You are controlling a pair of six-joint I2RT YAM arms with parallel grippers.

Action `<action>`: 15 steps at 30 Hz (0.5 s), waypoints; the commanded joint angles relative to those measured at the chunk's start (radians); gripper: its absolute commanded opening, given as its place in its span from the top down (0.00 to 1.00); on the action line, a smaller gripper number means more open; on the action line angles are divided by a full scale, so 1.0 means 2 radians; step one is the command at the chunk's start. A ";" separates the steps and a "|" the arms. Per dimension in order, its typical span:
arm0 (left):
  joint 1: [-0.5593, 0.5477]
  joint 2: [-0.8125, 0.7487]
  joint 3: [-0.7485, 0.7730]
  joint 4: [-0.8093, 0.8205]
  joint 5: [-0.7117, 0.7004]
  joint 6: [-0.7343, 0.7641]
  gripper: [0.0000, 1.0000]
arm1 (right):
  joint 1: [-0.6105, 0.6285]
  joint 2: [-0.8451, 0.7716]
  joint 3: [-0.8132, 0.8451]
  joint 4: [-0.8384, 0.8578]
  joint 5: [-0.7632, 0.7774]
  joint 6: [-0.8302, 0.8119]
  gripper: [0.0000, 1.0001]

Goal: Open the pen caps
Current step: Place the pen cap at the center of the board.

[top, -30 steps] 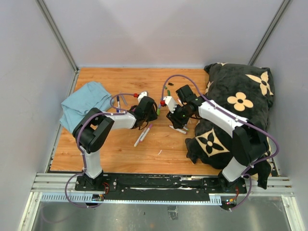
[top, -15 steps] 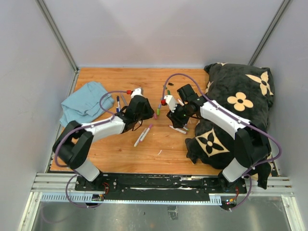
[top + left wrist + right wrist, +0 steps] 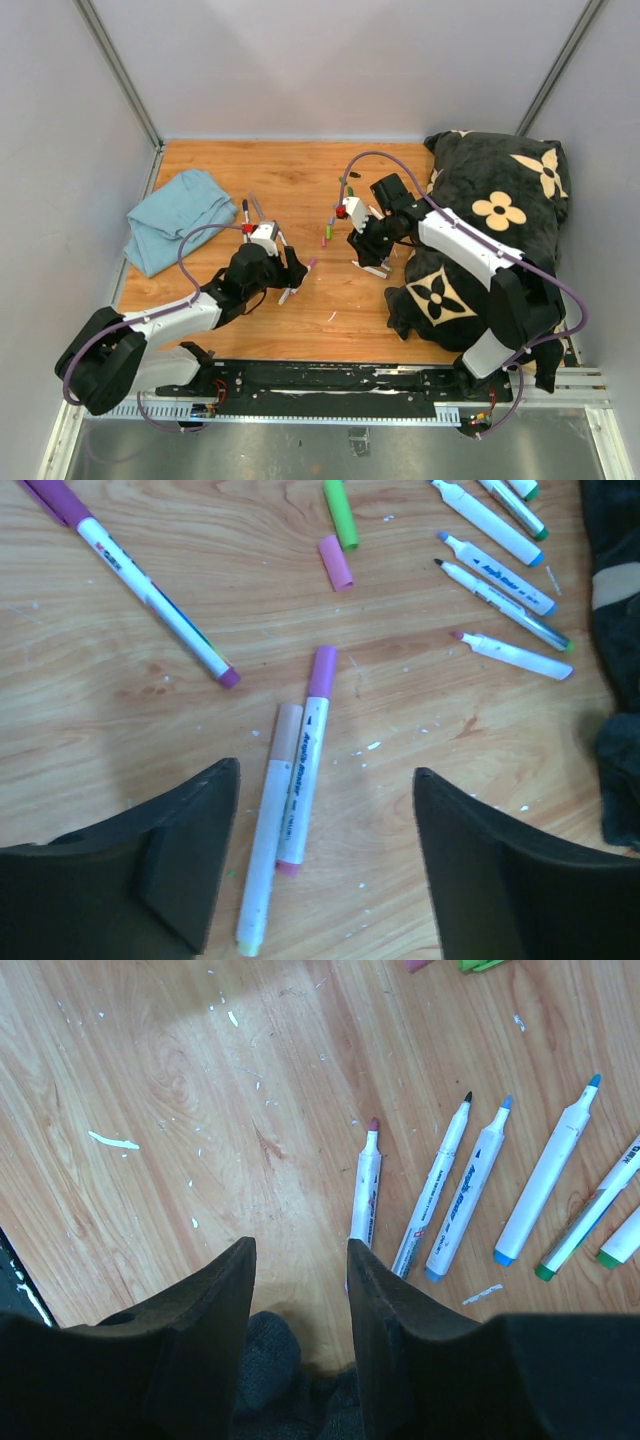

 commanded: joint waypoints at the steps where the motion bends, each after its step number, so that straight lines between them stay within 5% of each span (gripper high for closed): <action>1: 0.000 -0.024 -0.021 0.052 -0.027 0.009 0.20 | -0.005 -0.016 -0.001 -0.013 -0.014 -0.012 0.57; 15: 0.021 -0.012 -0.004 0.021 -0.071 0.008 0.12 | -0.005 -0.017 -0.001 -0.014 -0.017 -0.014 0.57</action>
